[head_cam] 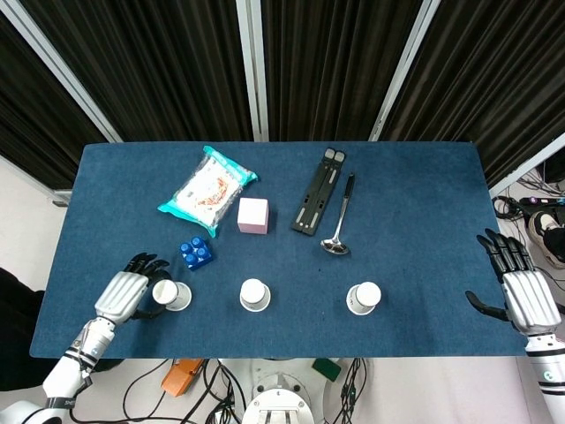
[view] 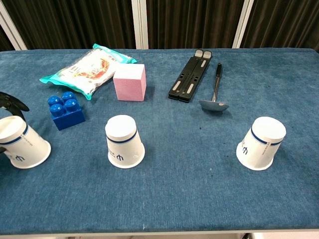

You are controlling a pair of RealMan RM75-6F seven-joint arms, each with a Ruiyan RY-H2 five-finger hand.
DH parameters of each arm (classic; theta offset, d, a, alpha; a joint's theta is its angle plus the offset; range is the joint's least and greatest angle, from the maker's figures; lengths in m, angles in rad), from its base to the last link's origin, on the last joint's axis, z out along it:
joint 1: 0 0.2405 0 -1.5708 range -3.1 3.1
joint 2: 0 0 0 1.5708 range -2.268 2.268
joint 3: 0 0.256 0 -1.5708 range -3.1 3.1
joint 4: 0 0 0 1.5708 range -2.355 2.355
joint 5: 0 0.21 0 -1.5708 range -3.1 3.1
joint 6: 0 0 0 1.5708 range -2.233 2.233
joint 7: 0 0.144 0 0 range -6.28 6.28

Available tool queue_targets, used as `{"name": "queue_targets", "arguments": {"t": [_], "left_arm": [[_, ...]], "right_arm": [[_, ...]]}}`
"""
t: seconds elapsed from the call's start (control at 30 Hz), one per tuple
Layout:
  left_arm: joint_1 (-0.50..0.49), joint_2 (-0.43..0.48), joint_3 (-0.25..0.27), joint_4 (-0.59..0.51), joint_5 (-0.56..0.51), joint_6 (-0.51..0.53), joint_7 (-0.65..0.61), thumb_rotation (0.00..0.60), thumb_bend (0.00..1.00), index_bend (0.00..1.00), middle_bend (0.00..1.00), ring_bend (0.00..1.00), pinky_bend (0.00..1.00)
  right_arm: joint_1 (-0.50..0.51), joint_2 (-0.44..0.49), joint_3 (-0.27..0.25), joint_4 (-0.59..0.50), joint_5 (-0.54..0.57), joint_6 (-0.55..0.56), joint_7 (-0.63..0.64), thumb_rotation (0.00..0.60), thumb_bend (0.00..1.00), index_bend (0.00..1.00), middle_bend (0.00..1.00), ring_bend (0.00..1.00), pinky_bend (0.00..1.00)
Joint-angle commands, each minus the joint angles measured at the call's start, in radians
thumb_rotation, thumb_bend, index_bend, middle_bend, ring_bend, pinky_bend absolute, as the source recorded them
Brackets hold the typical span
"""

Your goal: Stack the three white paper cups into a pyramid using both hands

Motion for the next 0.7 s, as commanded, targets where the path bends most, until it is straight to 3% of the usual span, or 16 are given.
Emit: {"name": "queue_targets", "arguments": {"t": [0.03, 0.37, 0.7], "left_arm": [[-0.005, -0.007, -0.006, -0.010, 0.011, 0.011, 0.003, 0.600, 0.31, 0.44, 0.20, 0.09, 0.01], [-0.089, -0.036, -0.044, -0.093, 0.038, -0.041, 0.078, 0.578, 0.31, 0.44, 0.20, 0.09, 0.01], [-0.170, -0.086, -0.079, -0.149, -0.063, -0.148, 0.279, 0.558, 0.30, 0.44, 0.20, 0.09, 0.01]], "right_arm": [[0.001, 0.001, 0.001, -0.002, 0.000, 0.000, -0.003, 0.600, 0.37, 0.00, 0.00, 0.00, 0.00], [0.001, 0.003, -0.003, -0.010, -0.001, -0.006, -0.015, 0.600, 0.37, 0.00, 0.00, 0.00, 0.00], [-0.004, 0.001, -0.004, 0.004, 0.009, -0.006, 0.003, 0.600, 0.37, 0.00, 0.00, 0.00, 0.00]]}}
